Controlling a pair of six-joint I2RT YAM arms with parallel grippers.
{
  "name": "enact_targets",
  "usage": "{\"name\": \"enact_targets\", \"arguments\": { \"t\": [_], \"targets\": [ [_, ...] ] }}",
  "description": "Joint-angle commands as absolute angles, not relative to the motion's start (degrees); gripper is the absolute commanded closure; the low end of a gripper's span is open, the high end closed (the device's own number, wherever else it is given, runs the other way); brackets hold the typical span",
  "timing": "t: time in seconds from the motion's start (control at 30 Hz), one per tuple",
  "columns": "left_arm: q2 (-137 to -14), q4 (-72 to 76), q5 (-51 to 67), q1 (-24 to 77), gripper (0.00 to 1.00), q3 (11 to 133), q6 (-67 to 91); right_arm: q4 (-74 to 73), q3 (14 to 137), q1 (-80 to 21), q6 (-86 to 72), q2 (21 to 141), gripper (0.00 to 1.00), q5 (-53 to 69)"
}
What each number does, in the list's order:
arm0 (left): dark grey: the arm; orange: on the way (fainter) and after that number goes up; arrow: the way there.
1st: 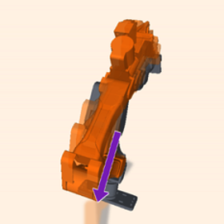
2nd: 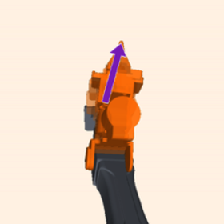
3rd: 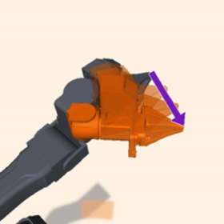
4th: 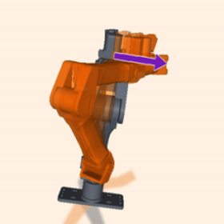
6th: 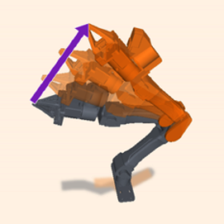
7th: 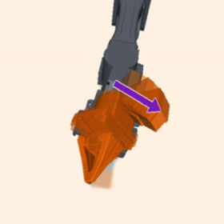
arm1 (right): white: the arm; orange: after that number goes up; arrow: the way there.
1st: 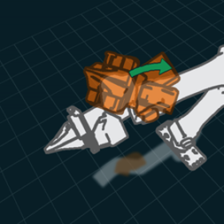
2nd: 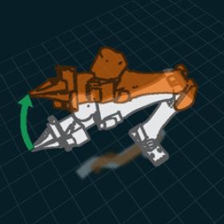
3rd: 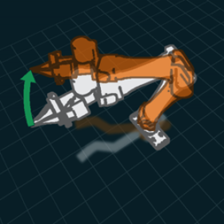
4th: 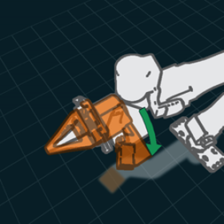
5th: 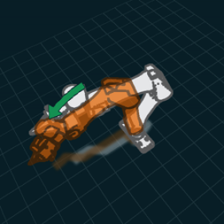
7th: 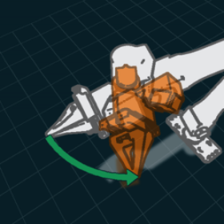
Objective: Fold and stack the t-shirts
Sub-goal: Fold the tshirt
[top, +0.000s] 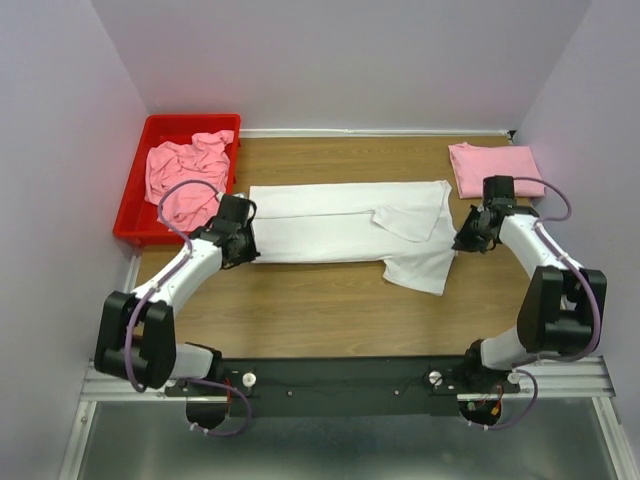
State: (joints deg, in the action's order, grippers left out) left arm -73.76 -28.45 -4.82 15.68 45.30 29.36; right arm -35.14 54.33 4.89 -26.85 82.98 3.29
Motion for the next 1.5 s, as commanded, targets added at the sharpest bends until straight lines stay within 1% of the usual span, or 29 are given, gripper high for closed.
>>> {"name": "enact_targets", "arguments": {
  "t": [0.0,0.17,0.43,0.83,1.03,1.47],
  "targets": [
    [-79.01,-25.05,-3.87,14.77,1.00,49.65,25.93,-34.37,59.06,5.36,-25.75,87.35,0.99,4.75],
    [-85.33,-23.47,-3.95,13.10,1.00,53.34,24.79,-34.28,65.56,5.27,-25.23,93.60,0.99,5.18],
    [-89.47,-23.03,-5.10,12.22,1.00,56.86,24.08,-33.93,71.01,5.27,-24.87,99.05,0.99,6.59],
    [-94.22,-19.34,-6.41,11.43,1.00,57.22,24.35,-30.24,73.12,5.27,-25.49,103.62,0.99,7.38],
    [-94.66,-17.32,-6.77,11.16,1.00,57.13,24.61,-29.09,74.44,5.19,-25.31,106.34,0.99,8.18],
    [-95.80,-15.47,-8.43,11.07,1.00,56.08,24.78,-27.51,75.59,5.27,-24.87,107.84,0.99,7.56]
  ]
}}
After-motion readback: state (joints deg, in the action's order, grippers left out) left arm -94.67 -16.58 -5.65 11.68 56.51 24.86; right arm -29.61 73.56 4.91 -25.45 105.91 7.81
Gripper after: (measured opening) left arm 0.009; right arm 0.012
